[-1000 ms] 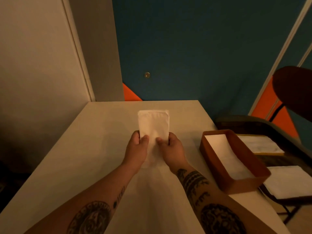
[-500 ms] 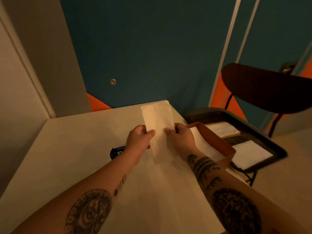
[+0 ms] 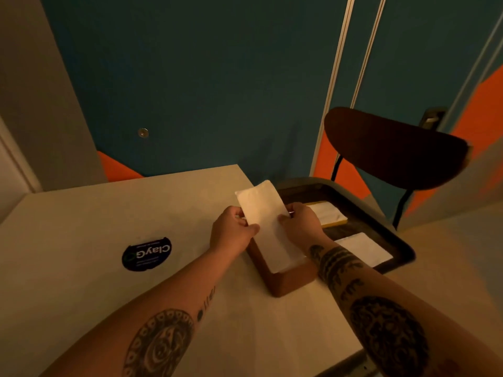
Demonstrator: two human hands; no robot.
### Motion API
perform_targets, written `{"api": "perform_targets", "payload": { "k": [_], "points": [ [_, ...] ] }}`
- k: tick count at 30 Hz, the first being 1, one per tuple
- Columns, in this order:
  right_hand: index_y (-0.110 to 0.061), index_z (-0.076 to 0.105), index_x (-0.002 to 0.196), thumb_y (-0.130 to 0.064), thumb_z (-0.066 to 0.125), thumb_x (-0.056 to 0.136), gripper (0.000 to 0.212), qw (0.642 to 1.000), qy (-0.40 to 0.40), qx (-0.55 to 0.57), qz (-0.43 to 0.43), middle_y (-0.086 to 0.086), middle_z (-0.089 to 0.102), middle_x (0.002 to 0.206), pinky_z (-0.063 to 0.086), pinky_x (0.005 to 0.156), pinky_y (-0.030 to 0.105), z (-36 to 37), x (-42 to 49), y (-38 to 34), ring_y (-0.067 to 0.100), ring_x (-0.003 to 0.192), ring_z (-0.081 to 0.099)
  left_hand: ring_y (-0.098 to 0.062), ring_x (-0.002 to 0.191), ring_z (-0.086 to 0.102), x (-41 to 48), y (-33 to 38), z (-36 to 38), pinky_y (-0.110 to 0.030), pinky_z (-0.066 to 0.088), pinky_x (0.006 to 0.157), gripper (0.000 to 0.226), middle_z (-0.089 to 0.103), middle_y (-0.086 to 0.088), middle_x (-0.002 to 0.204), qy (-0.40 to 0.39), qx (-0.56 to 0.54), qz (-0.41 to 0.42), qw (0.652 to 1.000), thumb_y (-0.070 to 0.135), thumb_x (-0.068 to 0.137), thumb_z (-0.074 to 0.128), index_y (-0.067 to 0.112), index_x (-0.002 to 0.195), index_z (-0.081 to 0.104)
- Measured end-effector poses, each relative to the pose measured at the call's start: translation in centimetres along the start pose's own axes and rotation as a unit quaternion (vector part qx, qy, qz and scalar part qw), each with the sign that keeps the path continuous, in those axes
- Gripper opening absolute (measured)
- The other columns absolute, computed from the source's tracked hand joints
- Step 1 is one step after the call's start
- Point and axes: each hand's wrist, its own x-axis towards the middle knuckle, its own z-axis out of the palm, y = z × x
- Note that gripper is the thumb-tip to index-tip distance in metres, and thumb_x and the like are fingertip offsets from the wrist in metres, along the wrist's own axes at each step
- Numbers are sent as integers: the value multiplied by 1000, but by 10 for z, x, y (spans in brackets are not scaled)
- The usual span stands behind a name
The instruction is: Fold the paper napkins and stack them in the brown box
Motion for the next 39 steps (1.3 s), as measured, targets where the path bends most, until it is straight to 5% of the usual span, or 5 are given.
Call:
{"api": "perform_targets", "payload": {
  "k": [8,14,24,32,39],
  "points": [
    [-15,52,134,-21,57,100,35,997,-46,-51,-22,8,61,132,48,101,40,8,23,27,29,121,57,-22,118,61,-1,-7,31,-38,55,94,55,68,2,124,80,120,16,989,27,83,81,29,133,56],
    [-17,46,140,-20,59,99,43,987,-105,-99,-67,8,58,136,45,105,42,10,30,36,28,125,56,-33,149,21,0,-1,38,-46,40,110,51,15,-1,169,-23,324,-19,946,48,97,58,34,145,51],
    [-13,53,136,-50,70,87,64,869,-235,-424,-94,12,60,125,51,100,50,29,33,36,32,115,60,-34,155,3,6,2,40,-54,29,117,55,-7,-2,171,-83,382,-42,920,50,102,43,37,155,35],
    [-22,65,121,-28,64,97,25,987,-47,-89,-127,-1,66,116,50,87,28,-22,33,38,16,103,62,-31,151,18,7,34,53,-50,33,114,43,12,0,170,10,360,30,932,45,102,46,34,143,53],
    [-17,66,120,-22,67,91,29,996,76,32,-32,4,69,113,50,78,27,-104,66,102,22,100,65,-25,121,54,3,87,118,-42,46,100,31,65,1,131,-18,303,176,937,41,98,54,31,126,64]
  ]
}}
